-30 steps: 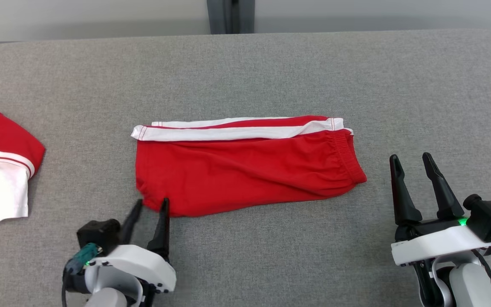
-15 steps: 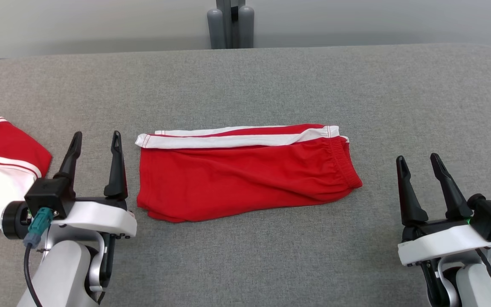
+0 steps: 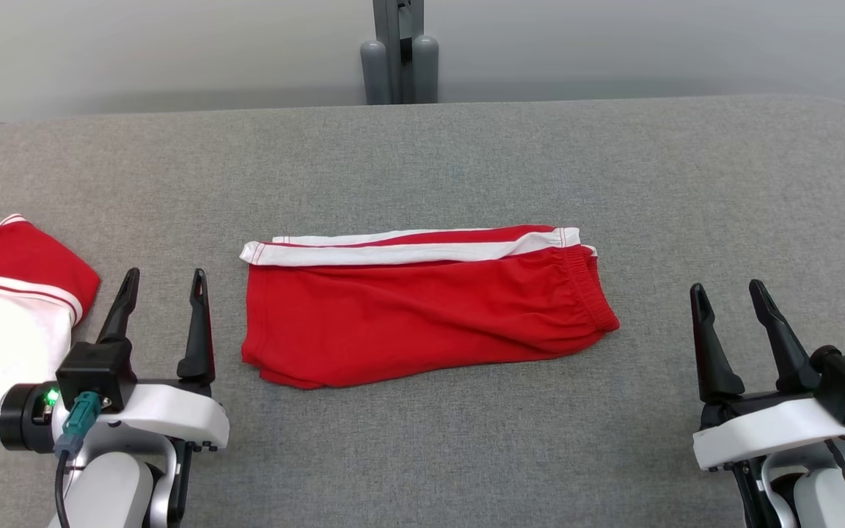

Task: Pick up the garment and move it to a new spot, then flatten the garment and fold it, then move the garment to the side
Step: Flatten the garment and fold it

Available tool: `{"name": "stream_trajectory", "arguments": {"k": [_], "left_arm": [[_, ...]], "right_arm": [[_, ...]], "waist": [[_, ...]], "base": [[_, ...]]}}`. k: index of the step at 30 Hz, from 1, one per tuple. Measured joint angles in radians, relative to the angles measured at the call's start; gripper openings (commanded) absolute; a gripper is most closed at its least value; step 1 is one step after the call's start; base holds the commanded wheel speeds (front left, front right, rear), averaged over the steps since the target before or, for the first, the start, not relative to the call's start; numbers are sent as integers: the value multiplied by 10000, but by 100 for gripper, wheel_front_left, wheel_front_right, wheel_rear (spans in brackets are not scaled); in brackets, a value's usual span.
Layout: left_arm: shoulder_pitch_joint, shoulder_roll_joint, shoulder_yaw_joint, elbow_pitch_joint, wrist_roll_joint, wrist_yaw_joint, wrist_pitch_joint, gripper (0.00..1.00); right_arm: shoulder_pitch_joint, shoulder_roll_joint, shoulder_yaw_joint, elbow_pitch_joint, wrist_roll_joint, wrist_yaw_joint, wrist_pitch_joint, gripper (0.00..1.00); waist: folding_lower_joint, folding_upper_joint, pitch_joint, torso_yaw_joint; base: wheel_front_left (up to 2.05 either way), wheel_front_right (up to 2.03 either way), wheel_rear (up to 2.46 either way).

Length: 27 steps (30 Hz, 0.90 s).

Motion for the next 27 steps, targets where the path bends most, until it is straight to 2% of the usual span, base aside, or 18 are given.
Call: {"name": "stream_trajectory", "arguments": {"k": [10, 17, 23, 27], "left_arm": [[111, 6, -125, -288, -13, 100, 136, 100], [-155, -184, -399, -293, -12, 33, 159, 100], [-463, -474, -677, -33, -13, -213, 35, 100], [-575, -579, -763, 176, -15, -320, -33, 100]], "right_arm": [[-7, 0, -63, -136, -255, 0, 224, 100], [-314, -8, 79, -194, -623, 0, 671, 100], [-674, 10, 529, 458, -673, 0, 1018, 100], [-822, 13, 276, 1156, -640, 2, 1051, 100]], "waist": [[0, 0, 31, 148], [0, 0, 224, 568], [0, 0, 495, 1123], [0, 0, 710, 1414]], "base": [[0, 0, 0], [0, 0, 0], [0, 0, 0], [0, 0, 0]]}}
